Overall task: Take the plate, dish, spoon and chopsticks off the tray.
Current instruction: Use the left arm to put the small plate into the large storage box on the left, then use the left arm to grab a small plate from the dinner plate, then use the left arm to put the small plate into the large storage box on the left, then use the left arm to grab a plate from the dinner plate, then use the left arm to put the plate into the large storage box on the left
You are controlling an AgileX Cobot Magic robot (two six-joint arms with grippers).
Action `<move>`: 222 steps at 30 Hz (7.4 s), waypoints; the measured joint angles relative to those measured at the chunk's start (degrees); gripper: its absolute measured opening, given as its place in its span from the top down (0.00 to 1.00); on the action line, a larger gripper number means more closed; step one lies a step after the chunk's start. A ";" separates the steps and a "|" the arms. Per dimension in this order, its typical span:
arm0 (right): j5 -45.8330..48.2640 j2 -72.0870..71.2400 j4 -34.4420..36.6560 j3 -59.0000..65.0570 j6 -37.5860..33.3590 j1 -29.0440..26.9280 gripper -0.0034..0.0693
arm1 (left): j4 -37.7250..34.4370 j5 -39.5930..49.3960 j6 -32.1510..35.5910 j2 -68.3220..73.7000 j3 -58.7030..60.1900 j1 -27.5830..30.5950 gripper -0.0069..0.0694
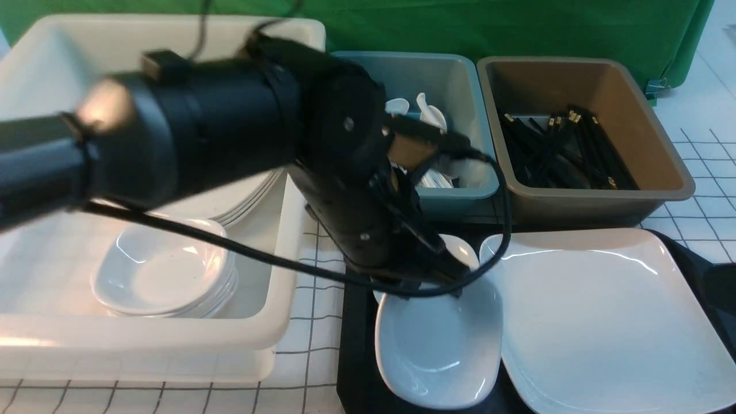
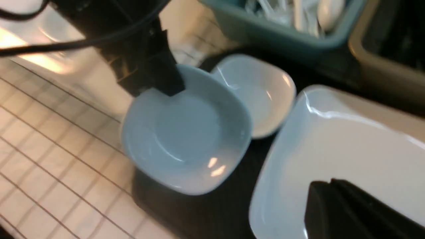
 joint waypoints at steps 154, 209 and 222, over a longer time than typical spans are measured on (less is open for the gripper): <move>18.97 39.27 -31.28 -48.13 11.15 13.13 0.93 | -9.53 -0.74 7.22 -6.72 -1.69 11.92 0.82; 15.75 12.97 -19.05 -21.95 11.08 -5.62 0.93 | -16.53 -7.91 13.48 25.63 -29.60 1.41 0.89; 12.75 14.69 2.64 -28.69 -1.42 -5.62 0.93 | -14.87 -5.06 16.96 6.98 -29.47 11.28 0.90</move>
